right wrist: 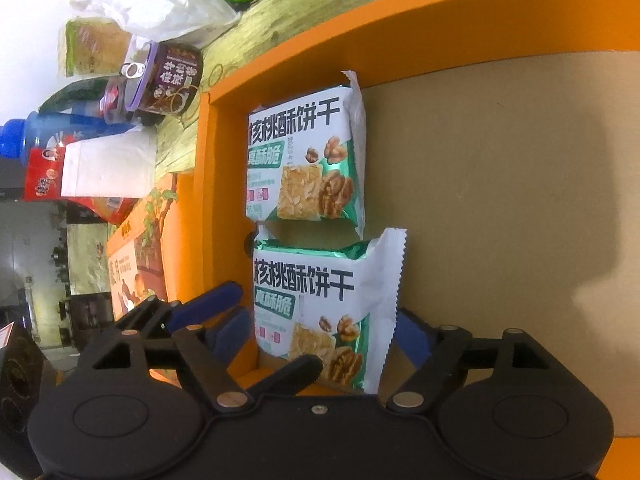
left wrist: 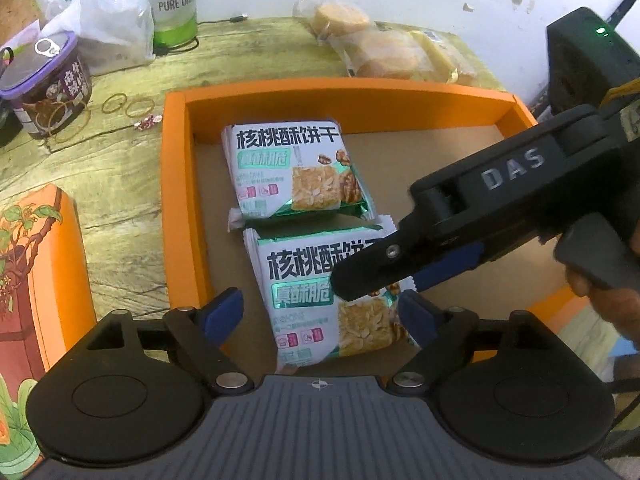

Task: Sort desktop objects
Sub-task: 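Lower the packet into the tray beside the first packet, open right tool, then lift the open right tool up out of the orange tray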

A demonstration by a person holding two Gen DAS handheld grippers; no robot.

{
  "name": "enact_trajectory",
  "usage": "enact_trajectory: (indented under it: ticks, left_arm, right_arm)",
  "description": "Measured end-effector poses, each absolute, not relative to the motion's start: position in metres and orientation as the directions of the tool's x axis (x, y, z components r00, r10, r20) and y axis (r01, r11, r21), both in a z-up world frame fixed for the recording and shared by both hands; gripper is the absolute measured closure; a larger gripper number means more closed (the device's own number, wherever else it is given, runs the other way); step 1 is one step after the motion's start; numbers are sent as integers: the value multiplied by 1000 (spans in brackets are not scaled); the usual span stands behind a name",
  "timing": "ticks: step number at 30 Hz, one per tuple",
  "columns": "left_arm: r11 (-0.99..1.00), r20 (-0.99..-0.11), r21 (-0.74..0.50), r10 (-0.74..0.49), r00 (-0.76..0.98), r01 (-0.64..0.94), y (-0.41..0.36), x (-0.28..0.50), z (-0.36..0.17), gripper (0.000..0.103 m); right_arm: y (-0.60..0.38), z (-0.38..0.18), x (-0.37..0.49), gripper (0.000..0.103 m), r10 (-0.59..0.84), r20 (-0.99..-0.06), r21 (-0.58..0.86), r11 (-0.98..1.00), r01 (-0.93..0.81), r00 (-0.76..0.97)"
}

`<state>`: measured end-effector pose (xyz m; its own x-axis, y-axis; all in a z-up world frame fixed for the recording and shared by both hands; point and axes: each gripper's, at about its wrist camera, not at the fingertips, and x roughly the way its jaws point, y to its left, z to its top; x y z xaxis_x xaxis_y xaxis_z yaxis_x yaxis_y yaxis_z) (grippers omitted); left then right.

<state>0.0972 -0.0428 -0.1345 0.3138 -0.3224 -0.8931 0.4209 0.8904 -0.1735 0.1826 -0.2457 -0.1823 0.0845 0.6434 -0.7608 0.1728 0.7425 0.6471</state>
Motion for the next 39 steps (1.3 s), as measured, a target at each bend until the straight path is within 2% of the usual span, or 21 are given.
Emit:
enact_trajectory:
  ticks: [23,28,31,36,37,38,39]
  left_arm:
    - [883,-900,-161,-315,302,441,-47,94,-137,17]
    - [880,-881,-168,-336,333,444,-42,91,-118,17]
    - [890,-858,-143,-330,395,433,-32,92,-100,14]
    - [932,-856,-112,-267,443,346,-7,105,-101,11]
    - [935,-865,-117,-262,427,335,-3,109,-107,11]
    - [937,-874,-123,-259,410,328,-1,111,-113,11]
    - [938,-883,-132,-258,391,321,1,114,-120,11]
  right_arm:
    - [-244,-185,179,24,663,-740,671,714,200,114]
    - [-251,-180,177,24,649,-751,659,728,192,116]
    - [-273,-158,175,25,639,-745,666,724,177,189]
    - [-354,-93,165,24,456,-749,580,802,142,481]
    - [-371,-84,163,21,403,-748,551,820,156,527]
    - [-389,-82,161,13,338,-763,510,838,193,551]
    - [-405,-84,160,12,275,-786,464,854,236,553]
